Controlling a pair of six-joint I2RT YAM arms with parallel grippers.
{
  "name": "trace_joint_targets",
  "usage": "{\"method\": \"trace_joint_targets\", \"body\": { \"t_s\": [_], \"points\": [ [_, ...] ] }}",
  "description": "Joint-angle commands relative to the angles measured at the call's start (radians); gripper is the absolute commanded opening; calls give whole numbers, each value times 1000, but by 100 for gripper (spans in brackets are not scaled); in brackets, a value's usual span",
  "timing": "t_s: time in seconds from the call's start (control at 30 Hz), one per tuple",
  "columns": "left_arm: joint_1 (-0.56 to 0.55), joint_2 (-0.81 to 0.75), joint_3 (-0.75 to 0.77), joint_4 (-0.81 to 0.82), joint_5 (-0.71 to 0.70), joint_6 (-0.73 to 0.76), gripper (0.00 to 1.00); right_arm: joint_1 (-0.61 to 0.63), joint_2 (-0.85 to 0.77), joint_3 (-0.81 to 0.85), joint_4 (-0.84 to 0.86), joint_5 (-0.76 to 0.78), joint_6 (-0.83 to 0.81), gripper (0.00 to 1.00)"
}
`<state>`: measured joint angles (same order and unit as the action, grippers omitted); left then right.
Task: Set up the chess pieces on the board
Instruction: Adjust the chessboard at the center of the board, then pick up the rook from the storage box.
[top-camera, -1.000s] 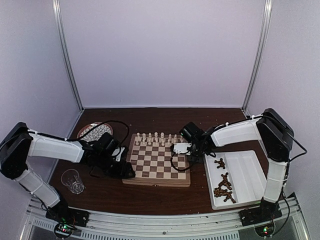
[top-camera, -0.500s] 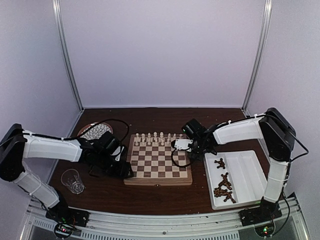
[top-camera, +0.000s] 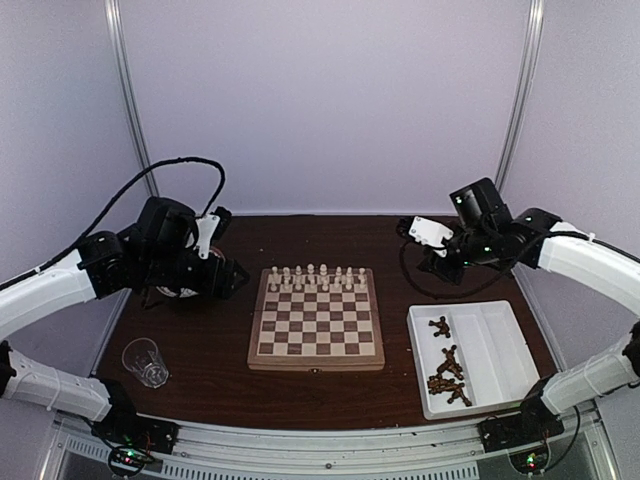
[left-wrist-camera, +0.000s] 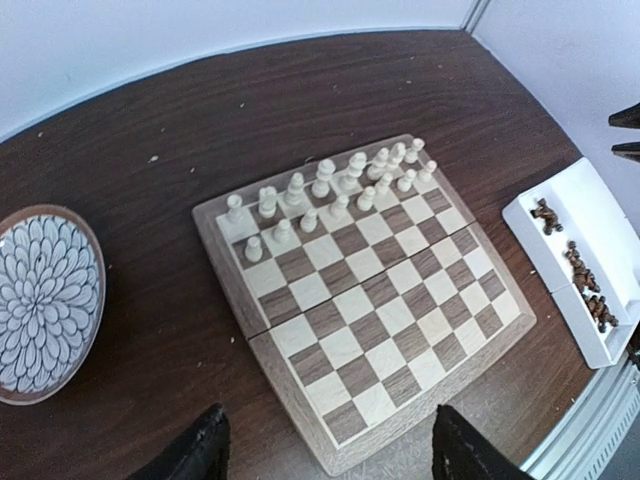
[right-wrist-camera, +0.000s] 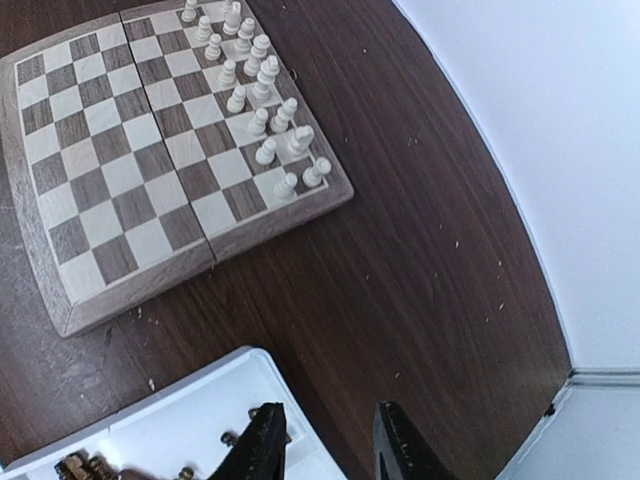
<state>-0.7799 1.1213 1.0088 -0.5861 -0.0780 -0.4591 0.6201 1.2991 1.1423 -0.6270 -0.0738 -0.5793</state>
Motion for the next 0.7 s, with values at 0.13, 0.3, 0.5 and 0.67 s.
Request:
{"method": "trace_joint_targets", "body": {
  "t_s": [0.13, 0.3, 0.5, 0.67],
  "points": [
    [-13, 111, -29, 342, 260, 12, 65, -140, -49, -154, -260, -160, -42, 28],
    [-37, 185, -5, 365, 287, -18, 64, -150, 30, -177, -244, -105, -57, 21],
    [-62, 169, -23, 372, 273, -34, 64, -167, 158, -139, -193, -84, -71, 16],
    [-64, 127, -62, 372, 254, -49, 63, -172, 262, -103, -185, -71, -99, 15]
  ]
}}
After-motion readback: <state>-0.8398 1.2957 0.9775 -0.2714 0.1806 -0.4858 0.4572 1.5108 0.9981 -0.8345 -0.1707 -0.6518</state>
